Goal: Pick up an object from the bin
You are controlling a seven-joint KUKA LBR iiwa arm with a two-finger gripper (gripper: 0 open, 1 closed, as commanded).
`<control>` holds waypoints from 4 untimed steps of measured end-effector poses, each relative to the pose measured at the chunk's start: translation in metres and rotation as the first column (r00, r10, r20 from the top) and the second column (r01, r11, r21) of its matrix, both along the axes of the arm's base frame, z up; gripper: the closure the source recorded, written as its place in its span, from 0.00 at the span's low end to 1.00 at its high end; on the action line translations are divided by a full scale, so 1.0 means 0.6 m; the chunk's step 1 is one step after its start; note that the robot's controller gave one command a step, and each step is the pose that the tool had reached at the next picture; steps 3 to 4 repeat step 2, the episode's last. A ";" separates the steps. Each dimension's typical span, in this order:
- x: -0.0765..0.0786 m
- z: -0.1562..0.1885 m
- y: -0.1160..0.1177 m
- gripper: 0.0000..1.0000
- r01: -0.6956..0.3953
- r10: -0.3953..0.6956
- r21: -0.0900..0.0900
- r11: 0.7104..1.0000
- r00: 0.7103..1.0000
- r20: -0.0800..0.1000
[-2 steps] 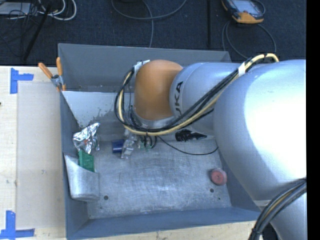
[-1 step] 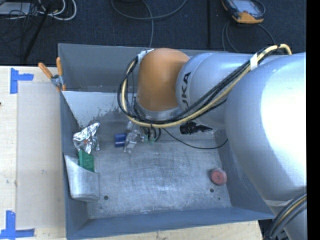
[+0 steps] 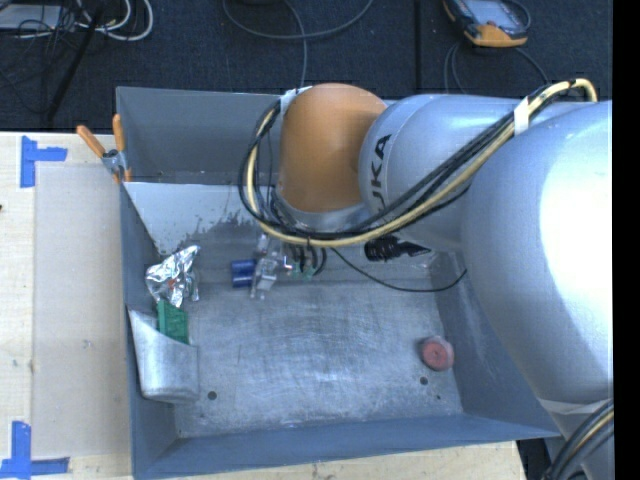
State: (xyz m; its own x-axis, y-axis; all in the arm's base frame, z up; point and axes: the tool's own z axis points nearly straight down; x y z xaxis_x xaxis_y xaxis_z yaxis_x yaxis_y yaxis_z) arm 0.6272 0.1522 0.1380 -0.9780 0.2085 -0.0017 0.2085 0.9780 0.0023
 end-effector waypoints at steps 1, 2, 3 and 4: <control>0.001 0.023 0.000 1.00 0.000 0.000 0.000 1.000 1.000 -0.001; 0.001 0.054 0.000 1.00 0.000 0.000 0.000 1.000 1.000 0.000; 0.001 0.054 0.000 1.00 0.000 0.000 0.000 1.000 1.000 0.000; 0.001 0.054 0.000 1.00 0.000 0.000 0.000 1.000 1.000 0.000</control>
Offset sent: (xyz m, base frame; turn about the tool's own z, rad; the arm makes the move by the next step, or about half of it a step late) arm -0.0001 0.0000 0.0139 0.0000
